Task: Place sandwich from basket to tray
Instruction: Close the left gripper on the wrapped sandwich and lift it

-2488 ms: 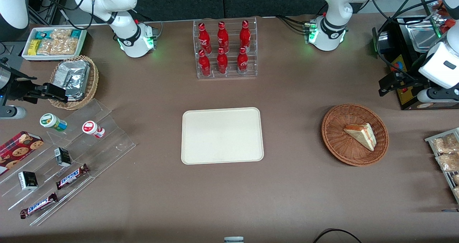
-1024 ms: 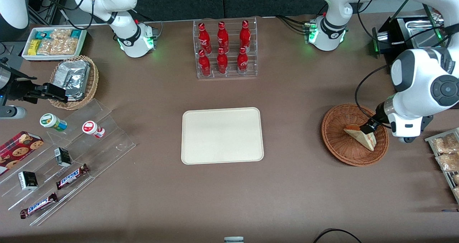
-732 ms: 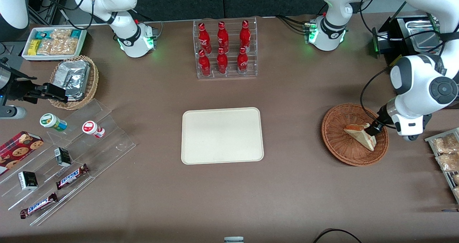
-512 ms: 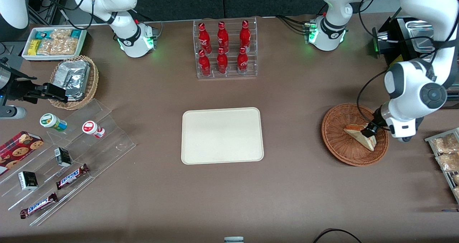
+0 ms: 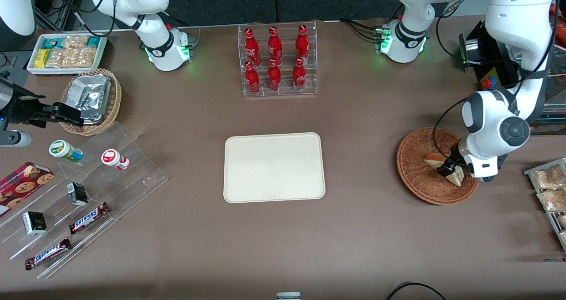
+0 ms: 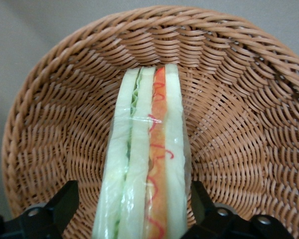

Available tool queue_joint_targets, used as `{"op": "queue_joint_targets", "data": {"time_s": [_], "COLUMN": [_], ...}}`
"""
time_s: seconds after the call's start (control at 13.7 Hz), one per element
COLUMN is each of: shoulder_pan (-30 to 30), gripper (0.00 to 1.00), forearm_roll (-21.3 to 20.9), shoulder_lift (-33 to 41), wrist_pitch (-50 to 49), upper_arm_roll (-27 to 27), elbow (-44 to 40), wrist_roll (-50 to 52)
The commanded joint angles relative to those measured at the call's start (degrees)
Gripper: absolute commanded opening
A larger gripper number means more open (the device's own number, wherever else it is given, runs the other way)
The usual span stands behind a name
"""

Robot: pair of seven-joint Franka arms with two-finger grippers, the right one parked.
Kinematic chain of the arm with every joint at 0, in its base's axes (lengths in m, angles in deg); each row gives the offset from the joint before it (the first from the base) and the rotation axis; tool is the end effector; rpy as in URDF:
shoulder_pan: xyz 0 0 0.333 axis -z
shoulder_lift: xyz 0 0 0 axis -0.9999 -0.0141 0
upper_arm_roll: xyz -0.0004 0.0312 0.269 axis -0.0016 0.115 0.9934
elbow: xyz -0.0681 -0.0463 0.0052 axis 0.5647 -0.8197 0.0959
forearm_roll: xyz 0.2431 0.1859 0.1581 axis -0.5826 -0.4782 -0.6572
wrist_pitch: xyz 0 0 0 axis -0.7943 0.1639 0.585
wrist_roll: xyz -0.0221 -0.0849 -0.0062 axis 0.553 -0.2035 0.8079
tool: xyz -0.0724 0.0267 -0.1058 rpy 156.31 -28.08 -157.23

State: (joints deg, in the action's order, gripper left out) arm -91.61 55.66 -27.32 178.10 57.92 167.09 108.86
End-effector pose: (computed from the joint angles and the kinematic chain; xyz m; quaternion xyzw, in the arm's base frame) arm 0.5144 0.0367 0.2019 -0.9021 -0.4284 0.0378 0.0362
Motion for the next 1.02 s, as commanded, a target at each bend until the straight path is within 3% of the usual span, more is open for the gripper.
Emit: {"op": "queue_joint_targets", "data": {"time_s": [0.0, 0.07, 0.15, 0.29, 0.44, 0.73, 0.95], "shoulder_pan": [0.0, 0.0, 0.1, 0.5, 2.0, 7.5, 13.5], "gripper": [0.33, 0.16, 0.06, 0.04, 0.05, 0.05, 0.05], "forearm_roll": [0.0, 0.0, -0.1, -0.3, -0.1, 0.3, 0.2], "shoulder_lift": [-0.6, -0.6, -0.4, 1.5, 4.2, 4.5, 4.7], "wrist_pitch": [0.7, 0.7, 0.4, -1.3, -10.2, -28.9, -35.0], "upper_arm_roll": [-0.2, -0.2, -0.2, -0.3, -1.4, -5.6, -9.4], "elbow": [-0.9, -1.0, -1.1, -2.5, -6.6, -19.8, -25.3], "wrist_roll": [1.1, 1.1, 1.0, 0.9, 1.1, 5.2, 8.8]}}
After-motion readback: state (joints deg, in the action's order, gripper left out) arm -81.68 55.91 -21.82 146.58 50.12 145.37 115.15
